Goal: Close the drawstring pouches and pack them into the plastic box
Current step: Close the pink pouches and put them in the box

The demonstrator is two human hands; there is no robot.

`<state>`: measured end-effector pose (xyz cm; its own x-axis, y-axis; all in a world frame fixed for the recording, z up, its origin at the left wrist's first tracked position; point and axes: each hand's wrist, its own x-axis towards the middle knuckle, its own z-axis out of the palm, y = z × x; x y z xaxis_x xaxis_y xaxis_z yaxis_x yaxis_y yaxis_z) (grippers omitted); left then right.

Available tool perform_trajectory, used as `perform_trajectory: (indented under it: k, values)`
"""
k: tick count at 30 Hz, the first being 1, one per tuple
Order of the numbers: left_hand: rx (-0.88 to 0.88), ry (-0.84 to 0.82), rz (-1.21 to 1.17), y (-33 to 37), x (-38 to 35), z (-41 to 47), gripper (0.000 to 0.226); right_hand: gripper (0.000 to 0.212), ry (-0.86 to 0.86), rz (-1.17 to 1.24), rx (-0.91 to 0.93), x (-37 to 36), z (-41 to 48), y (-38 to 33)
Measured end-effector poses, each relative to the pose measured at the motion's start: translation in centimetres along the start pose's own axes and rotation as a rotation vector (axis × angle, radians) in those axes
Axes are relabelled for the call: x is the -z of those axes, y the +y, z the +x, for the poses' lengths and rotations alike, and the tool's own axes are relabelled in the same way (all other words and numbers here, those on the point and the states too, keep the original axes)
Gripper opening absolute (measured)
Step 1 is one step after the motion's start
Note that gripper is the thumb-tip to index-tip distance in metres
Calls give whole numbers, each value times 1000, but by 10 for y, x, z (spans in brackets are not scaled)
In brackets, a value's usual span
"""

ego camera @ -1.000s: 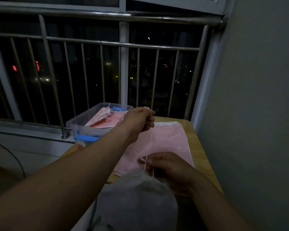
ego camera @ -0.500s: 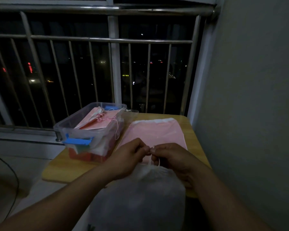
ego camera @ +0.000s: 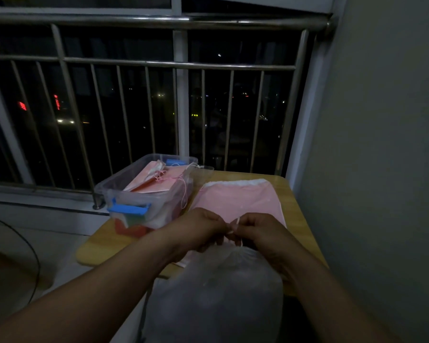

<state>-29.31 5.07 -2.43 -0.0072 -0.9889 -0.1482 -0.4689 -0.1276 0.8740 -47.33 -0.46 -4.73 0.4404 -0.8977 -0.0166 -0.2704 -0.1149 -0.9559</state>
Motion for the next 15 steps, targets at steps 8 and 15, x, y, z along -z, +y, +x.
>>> perform_trajectory:
  k: [8, 15]
  values:
    - [-74, 93, 41, -8, -7, 7, 14, 9, 23, -26, 25, 2, -1, -5]
    - [-70, 74, 201, -11, -16, -1, 21, 22, 7, -54, 54, 4, -15, -4]
